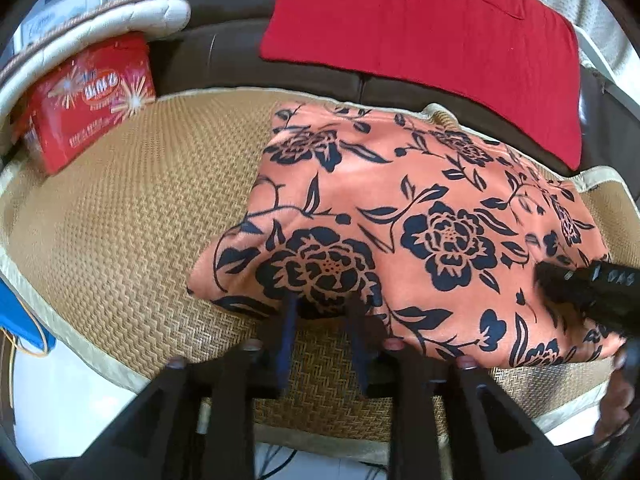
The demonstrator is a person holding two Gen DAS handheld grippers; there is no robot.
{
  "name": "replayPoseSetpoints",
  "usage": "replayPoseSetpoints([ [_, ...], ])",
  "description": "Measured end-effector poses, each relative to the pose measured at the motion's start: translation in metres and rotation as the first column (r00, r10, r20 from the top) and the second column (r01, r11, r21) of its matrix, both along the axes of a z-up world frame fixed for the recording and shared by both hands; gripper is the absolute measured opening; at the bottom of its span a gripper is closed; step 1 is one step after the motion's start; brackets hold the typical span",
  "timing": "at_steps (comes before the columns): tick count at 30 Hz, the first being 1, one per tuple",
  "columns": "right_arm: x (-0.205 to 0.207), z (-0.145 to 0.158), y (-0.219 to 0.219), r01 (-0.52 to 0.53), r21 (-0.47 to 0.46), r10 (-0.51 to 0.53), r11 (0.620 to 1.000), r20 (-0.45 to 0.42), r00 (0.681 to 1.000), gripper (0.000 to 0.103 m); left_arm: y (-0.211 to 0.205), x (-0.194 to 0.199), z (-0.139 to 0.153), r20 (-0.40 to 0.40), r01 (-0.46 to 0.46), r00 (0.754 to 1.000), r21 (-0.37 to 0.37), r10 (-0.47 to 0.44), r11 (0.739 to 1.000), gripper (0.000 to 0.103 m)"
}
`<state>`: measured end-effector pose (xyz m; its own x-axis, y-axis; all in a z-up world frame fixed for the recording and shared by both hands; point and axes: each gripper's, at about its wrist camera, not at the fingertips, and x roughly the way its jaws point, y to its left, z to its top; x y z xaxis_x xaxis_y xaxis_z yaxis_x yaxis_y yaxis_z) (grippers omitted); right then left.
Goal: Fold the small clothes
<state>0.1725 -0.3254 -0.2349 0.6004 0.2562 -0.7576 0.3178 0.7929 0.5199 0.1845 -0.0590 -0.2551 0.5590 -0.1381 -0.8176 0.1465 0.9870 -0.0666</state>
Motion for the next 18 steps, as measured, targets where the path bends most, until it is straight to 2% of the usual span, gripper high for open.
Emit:
replayPoseSetpoints([
  [2, 0.0, -0.001, -0.002, 0.004, 0.016, -0.004, 1.0, 0.015, 1.0, 0.026, 0.009, 0.005, -0.003, -0.031, -0.036, 0.999, -0.044, 0.035, 0.998, 0.055],
  [3, 0.0, 0.0, -0.003, -0.005, 0.018, 0.005, 1.0, 0.014, 1.0, 0.027, 0.018, 0.007, -0.003, -0.048, -0.066, 0.997, -0.074, 0.063, 0.995, 0.057],
  [6, -0.001, -0.003, -0.005, -0.02, 0.037, 0.019, 0.999, 0.027, 0.999, 0.027, 0.044, 0.009, -0.006, -0.091, -0.147, 0.987, -0.17, 0.133, 0.975, 0.059],
  [10, -0.003, -0.004, -0.006, -0.02, 0.043, 0.018, 0.999, 0.041, 0.999, 0.027, 0.081, 0.005, -0.017, -0.178, -0.253, 0.962, -0.31, 0.205, 0.917, 0.06],
  [12, -0.006, -0.002, -0.006, -0.019, 0.034, 0.017, 0.999, 0.05, 0.999, 0.027, 0.092, 0.002, -0.02, -0.193, -0.279, 0.955, -0.341, 0.223, 0.898, 0.06],
  [16, -0.008, -0.002, -0.004, -0.015, 0.02, 0.013, 1.0, 0.068, 0.998, 0.03, 0.091, 0.0, -0.02, -0.175, -0.259, 0.963, -0.369, 0.207, 0.893, 0.06],
  [18, -0.009, -0.003, -0.003, -0.017, 0.032, 0.015, 0.999, 0.078, 0.997, 0.037, 0.087, 0.003, -0.02, -0.162, -0.242, 0.968, -0.373, 0.194, 0.896, 0.062],
])
